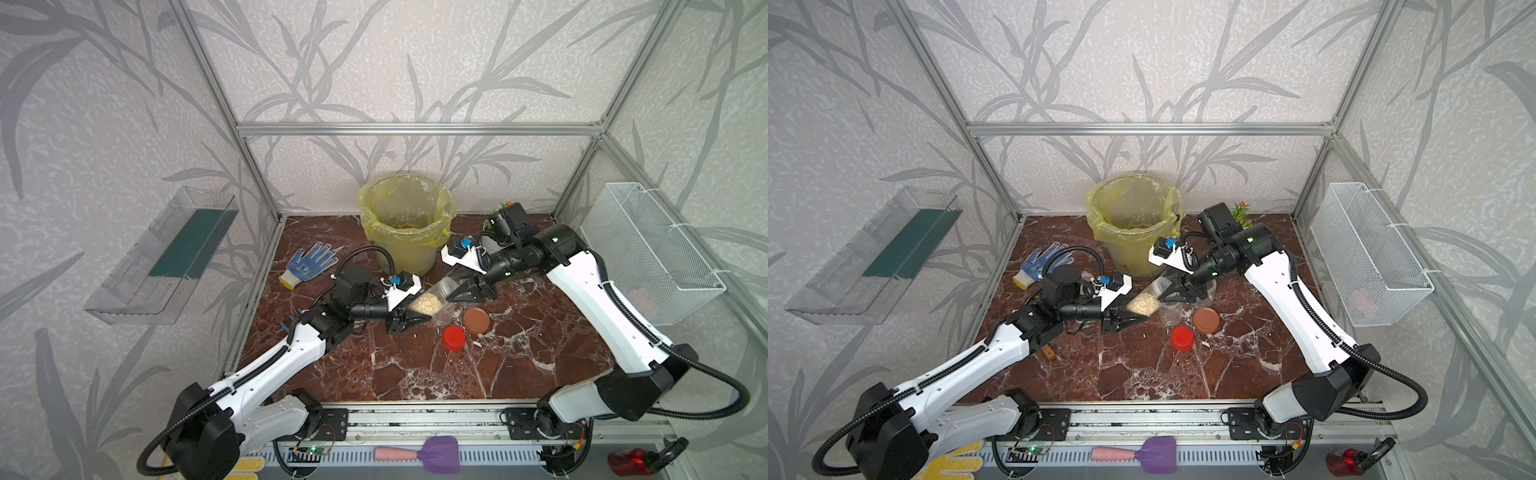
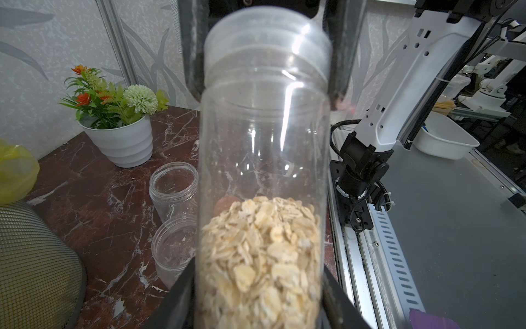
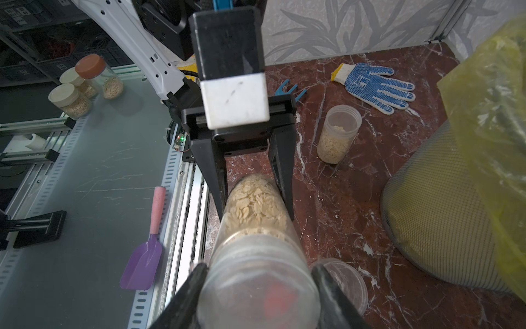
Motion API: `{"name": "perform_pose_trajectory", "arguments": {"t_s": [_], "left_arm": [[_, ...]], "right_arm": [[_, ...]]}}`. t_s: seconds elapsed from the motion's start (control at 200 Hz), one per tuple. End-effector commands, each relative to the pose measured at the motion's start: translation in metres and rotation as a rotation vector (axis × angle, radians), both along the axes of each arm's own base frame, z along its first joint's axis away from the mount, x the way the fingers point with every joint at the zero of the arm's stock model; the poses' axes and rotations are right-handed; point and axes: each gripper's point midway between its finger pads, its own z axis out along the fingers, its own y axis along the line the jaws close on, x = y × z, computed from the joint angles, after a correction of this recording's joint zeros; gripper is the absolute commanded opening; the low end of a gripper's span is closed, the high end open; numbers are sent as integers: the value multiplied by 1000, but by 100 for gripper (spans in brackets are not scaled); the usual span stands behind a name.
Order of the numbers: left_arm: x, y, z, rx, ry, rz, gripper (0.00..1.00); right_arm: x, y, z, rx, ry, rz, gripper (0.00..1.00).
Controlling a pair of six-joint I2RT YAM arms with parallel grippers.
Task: Empty expired oatmeal from jars
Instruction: Unscrew the lid from the jar.
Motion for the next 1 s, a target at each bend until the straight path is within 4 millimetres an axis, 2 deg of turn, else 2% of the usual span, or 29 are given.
{"name": "perform_pose_trajectory", "arguments": {"t_s": [0.0,0.16,0.305,0.45,0.625,0.715,0.835,0.995], "left_arm": [[60,30,-7,38,18,318,0],[62,31,-11,35,12,333,0],[64,30,-15,37,18,334,0],[67,31,-24,51,28,343,0],[70,33,-34,70,42,357,0],[70,32,-36,74,46,356,0],[68,31,-35,71,52,346,0],[66,28,-23,35,44,323,0]], "right_arm": [[-47,-6,14,11,254,0,40],[-32,-9,9,-15,345,-134,35],[-26,-13,9,8,411,-187,32],[-30,-16,24,82,418,-169,30],[-23,-22,39,132,462,-220,29],[-24,-25,35,116,444,-236,29],[-25,-31,21,73,414,-264,33],[-28,-24,12,19,416,-245,37]]}}
